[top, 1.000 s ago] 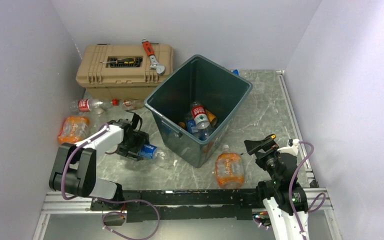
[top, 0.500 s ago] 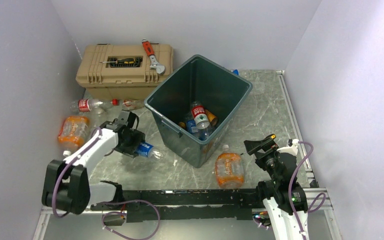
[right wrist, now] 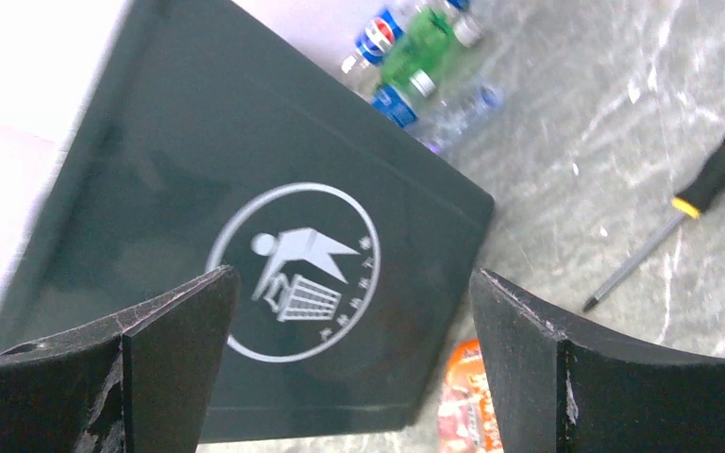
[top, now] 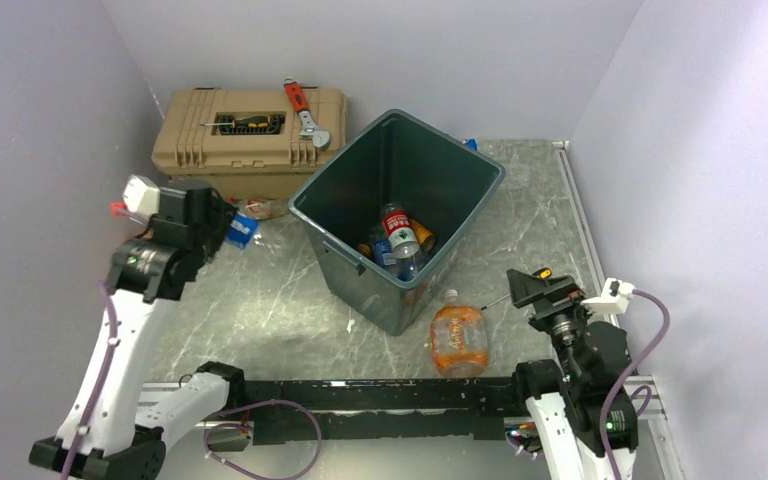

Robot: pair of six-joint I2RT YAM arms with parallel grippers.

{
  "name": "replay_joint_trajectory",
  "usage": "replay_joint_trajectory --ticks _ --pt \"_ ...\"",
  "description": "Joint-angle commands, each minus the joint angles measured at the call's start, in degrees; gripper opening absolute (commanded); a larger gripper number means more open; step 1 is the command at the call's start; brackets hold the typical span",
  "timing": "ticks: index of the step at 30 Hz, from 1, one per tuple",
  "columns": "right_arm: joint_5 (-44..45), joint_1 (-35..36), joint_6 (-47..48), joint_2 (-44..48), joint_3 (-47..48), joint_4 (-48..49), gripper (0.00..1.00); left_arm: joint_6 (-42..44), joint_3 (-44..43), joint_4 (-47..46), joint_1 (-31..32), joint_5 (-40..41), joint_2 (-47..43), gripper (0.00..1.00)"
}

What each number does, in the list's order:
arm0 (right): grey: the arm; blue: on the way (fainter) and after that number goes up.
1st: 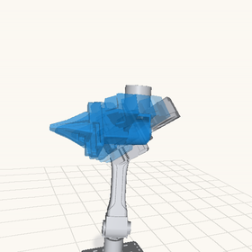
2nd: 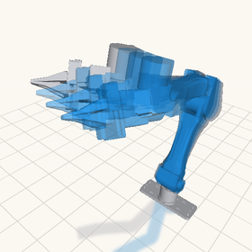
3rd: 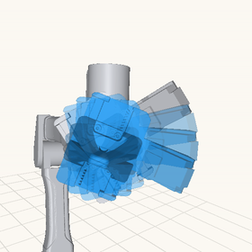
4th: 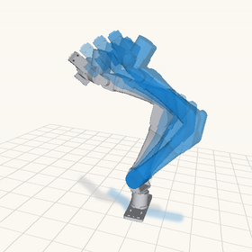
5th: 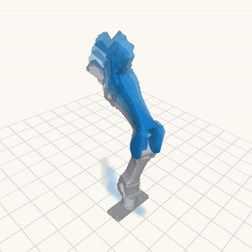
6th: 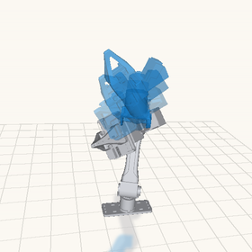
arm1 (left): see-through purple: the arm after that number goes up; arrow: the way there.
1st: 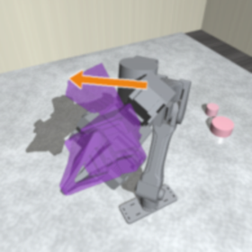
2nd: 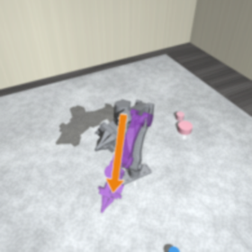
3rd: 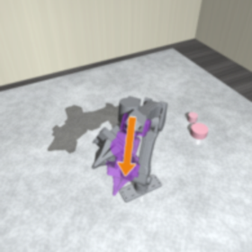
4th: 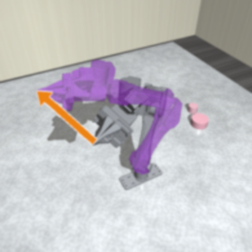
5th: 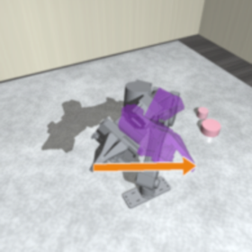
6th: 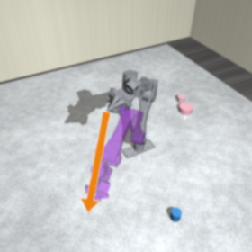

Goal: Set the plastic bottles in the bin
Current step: Pick up the plastic bottle at the center of the board, then place the plastic bottle in the trash bin.

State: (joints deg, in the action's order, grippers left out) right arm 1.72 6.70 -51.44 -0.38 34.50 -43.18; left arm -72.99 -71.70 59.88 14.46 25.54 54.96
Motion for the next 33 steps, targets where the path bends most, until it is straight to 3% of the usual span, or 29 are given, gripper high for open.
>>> replay_joint_trajectory --ticks 1,4,7,13,18,24,33 --pt "2.9 0.2 3.6 1.3 6.1 4.1 0.96 12.4 -10.9 -2.1 0.2 8.6 -2.2 0.33" --pt "4.7 0.2 6.0 0.6 8.3 5.4 0.96 23.0 -13.7 -13.2 0.2 3.4 -3.7 0.33" --pt "2.4 0.2 9.6 -2.6 12.2 8.3 0.96 33.5 -14.1 -25.7 0.2 -7.0 -5.7 0.34" --pt "-8.1 0.2 14.9 -10.8 21.4 17.4 0.93 40.9 -16.2 -41.1 0.2 -27.1 -6.7 0.34" --pt "-20.5 0.1 15.6 -24.0 32.6 26.0 0.92 36.5 -11.7 -57.5 0.2 -42.1 -5.6 0.37" --pt "-42.3 0.0 5.1 -36.9 40.7 42.7 0.91 29.4 -14.3 -72.2 0.2 -64.9 2.2 0.36" --pt "-48.5 3.7 8.3 -48.3 50.9 43.5 0.91 8.7 -16.6 -95.2 0.3 -72.2 14.0 0.3"
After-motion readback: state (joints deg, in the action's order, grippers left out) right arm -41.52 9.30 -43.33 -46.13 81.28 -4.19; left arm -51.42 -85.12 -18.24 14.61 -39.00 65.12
